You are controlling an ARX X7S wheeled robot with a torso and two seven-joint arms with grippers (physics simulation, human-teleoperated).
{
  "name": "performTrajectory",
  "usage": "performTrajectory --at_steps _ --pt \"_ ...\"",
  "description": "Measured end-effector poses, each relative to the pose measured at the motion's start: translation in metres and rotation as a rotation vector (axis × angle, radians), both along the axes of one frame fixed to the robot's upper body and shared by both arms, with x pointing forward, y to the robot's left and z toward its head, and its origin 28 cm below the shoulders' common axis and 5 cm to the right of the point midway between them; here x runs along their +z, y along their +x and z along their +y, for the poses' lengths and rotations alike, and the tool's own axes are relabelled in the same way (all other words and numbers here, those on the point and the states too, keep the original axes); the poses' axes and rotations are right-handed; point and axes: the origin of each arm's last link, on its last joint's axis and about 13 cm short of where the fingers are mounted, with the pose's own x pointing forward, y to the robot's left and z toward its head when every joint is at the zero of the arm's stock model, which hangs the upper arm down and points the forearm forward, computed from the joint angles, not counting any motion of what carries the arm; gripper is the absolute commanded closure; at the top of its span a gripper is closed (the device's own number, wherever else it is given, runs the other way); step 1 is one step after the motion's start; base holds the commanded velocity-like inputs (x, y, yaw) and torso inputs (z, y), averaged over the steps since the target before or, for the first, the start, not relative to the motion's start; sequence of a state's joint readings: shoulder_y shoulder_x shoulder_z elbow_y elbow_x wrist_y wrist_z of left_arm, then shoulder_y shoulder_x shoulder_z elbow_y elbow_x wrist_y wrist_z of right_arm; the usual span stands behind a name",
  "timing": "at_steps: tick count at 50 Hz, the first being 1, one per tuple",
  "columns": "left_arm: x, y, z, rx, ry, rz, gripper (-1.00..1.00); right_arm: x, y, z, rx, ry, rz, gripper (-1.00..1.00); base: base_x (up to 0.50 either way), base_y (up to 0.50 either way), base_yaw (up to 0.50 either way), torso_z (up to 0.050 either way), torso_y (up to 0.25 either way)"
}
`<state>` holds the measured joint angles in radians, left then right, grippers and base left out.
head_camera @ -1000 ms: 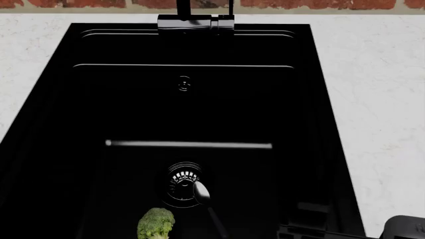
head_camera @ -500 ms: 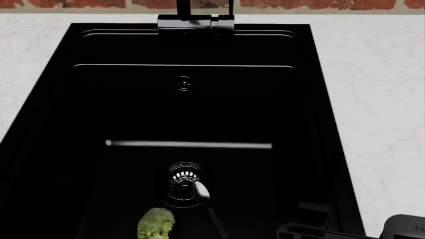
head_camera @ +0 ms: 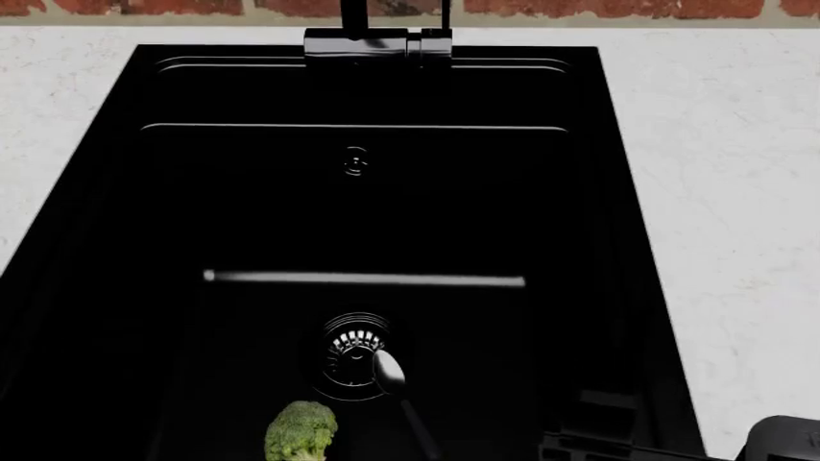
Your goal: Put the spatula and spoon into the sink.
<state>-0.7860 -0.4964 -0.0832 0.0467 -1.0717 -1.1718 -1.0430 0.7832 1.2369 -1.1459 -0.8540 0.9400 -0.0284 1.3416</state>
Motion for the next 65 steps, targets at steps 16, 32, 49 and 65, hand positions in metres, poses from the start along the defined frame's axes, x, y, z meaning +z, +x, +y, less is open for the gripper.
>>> performTrajectory --at_steps 16,32,49,65 --pt "0.049 -0.016 -0.018 -0.104 0.052 -0.154 1.0 0.0 0.0 0.0 0.0 0.001 -0.001 -1.0 0.0 0.0 0.0 0.0 0.0" --pt "0.079 -0.022 -0.048 -0.308 0.093 -0.243 1.0 -0.002 0.0 -0.001 -0.002 0.005 0.0 -1.0 0.0 0.0 0.0 0.0 0.0" --pt "0.077 -0.019 -0.089 -0.584 0.101 -0.247 1.0 -0.004 0.001 -0.003 -0.002 0.01 0.003 -1.0 0.0 0.0 0.0 0.0 0.0" --pt "0.058 -0.011 -0.122 -0.807 0.043 -0.175 1.0 -0.004 0.001 -0.003 0.007 0.007 0.0 -1.0 0.0 0.0 0.0 0.0 0.0"
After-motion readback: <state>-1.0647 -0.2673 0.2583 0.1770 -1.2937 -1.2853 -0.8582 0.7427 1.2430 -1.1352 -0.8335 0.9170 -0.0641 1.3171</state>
